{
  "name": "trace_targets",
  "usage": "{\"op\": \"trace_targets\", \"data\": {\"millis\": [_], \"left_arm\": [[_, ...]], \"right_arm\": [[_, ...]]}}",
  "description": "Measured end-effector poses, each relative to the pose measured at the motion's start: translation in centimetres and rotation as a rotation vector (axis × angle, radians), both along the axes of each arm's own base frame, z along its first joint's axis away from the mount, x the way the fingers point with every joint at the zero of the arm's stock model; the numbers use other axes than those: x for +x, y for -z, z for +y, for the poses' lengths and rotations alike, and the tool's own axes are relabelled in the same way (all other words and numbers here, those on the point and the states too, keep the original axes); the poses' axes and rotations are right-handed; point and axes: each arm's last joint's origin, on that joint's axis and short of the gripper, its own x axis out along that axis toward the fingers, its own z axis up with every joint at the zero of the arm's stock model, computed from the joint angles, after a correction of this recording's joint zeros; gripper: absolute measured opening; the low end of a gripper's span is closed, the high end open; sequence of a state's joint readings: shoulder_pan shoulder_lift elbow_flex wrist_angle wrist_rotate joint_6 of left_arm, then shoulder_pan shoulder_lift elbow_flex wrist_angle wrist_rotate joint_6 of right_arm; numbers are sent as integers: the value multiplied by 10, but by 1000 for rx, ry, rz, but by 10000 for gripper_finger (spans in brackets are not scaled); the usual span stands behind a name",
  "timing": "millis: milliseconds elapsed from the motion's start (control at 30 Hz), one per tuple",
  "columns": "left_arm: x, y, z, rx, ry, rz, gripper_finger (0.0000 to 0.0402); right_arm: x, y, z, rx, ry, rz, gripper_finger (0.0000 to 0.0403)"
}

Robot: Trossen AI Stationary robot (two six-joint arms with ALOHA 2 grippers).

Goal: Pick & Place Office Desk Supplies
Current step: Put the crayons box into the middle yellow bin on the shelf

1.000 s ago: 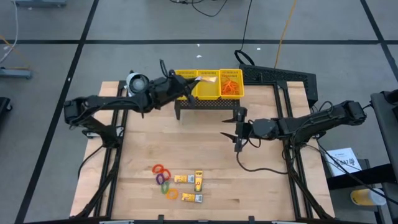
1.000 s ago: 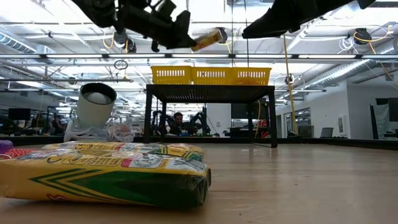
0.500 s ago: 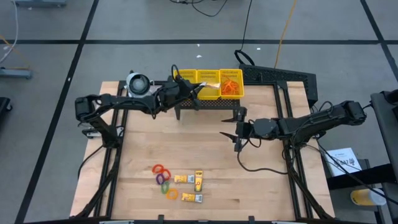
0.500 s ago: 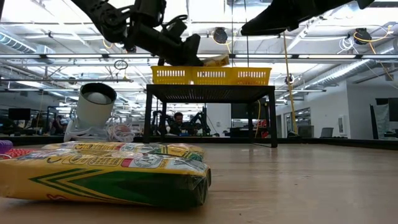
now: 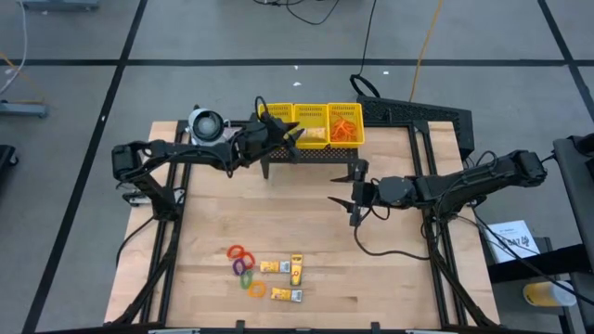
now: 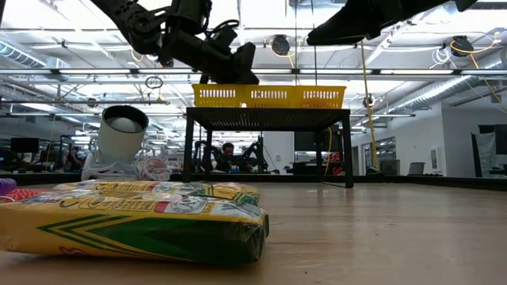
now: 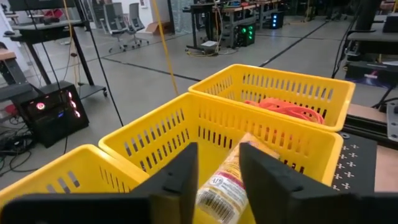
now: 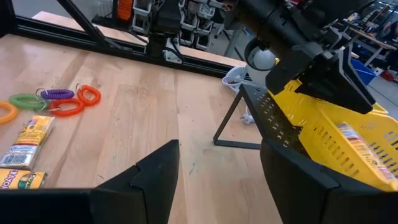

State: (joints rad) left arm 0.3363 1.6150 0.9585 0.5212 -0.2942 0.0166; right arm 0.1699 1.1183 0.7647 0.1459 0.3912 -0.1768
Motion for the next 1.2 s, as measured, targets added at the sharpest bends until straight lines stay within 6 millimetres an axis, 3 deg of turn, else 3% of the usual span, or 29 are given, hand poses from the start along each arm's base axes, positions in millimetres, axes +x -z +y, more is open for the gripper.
{"op": "trace_targets", "data": {"millis": [300, 500, 700, 867, 1067, 1200], "left_arm": [[-2, -4, -2, 8, 3, -9, 212], [-12, -32, -20, 68, 65, -39, 227], [-35, -67, -67, 201, 271, 32, 228], [-64, -76, -113, 159, 475, 167, 228], [-83, -54, -163, -93, 731, 372, 228], [-78, -24, -199, -187, 778, 547, 228]], "right_arm": [[0, 0, 0, 0, 0, 0, 215], [0, 0, 0, 0, 0, 1, 215], [0, 0, 0, 0, 0, 1, 215], [0, 0, 0, 0, 0, 1, 215], [0, 0, 0, -1, 0, 0, 215], [0, 0, 0, -2, -1, -5, 215]]}}
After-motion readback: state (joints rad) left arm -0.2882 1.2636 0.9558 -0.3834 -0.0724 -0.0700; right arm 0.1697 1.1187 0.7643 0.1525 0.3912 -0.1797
